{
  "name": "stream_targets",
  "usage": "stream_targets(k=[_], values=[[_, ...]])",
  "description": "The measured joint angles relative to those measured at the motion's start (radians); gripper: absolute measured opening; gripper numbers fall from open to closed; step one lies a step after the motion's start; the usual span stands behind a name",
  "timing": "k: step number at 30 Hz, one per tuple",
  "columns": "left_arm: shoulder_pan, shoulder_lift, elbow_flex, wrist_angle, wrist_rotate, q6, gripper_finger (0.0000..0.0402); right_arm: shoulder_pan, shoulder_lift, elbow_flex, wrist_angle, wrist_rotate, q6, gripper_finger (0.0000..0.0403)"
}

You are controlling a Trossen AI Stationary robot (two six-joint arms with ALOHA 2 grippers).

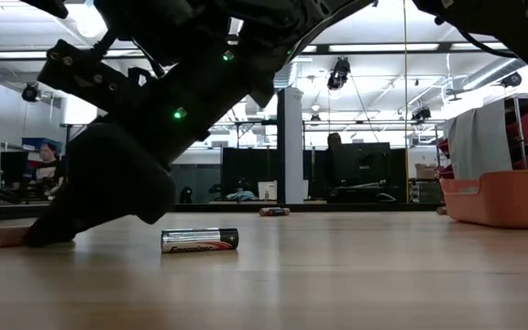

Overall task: Sort batteries
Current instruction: Put the black battery into the orange bin

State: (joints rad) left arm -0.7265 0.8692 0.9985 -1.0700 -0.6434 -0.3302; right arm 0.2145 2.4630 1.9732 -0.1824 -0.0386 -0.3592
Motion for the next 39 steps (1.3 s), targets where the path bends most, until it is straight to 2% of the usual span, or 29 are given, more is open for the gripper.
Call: stream_targets(k=[10, 25, 39], values=[[0.0, 0.0, 0.0, 0.0, 0.0, 0.0, 0.0, -0.001, -0.002, 0.0, -0.026, -0.026, 0.025, 0.0132], [0.0, 0.0, 0.0, 0.0, 0.0, 0.0, 0.0, -0.005, -0.002, 0.0, -0.03, -0.03, 0.016, 0.0047], [0.0, 0.0, 0.0, 0.0, 0.0, 0.0, 0.0, -0.005, -0.002, 0.003, -0.026, -0.023, 0.004, 0.0039]])
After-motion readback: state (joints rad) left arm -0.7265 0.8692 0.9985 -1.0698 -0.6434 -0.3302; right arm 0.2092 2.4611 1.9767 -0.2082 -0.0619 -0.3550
